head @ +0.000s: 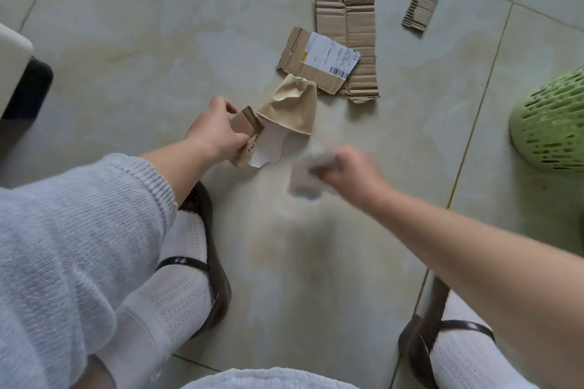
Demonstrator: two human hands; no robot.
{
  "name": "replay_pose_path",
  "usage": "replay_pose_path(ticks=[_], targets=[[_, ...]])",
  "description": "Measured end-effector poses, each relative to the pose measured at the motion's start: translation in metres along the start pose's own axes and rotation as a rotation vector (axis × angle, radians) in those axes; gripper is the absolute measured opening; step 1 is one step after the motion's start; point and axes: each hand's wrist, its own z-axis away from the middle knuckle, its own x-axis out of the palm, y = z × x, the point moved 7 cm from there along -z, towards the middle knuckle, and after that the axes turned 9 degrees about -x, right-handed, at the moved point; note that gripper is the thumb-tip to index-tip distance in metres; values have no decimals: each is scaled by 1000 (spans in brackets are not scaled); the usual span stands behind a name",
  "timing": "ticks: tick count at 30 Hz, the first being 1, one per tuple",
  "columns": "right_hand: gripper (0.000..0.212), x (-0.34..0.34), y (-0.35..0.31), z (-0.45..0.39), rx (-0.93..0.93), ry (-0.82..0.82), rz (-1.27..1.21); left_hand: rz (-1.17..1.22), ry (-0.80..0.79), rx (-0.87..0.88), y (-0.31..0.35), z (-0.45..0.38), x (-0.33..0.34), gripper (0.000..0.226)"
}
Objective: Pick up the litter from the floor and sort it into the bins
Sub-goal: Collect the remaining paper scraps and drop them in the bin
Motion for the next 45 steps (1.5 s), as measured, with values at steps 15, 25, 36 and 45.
replay_pose_path(ticks=[15, 25, 36, 45], targets=[[49, -57, 9, -94, 123, 182, -283, -559, -241, 383, 89, -42, -33, 18], [18, -142, 92, -100, 454, 405, -997, -580, -257, 606, 199, -96, -23, 13], [24, -114, 97, -134, 472, 365, -787, -879, -115, 907, 203, -90, 17, 27], [65, -95, 81, -139, 458, 233, -727, -790, -161, 801, 189, -96, 18, 27]])
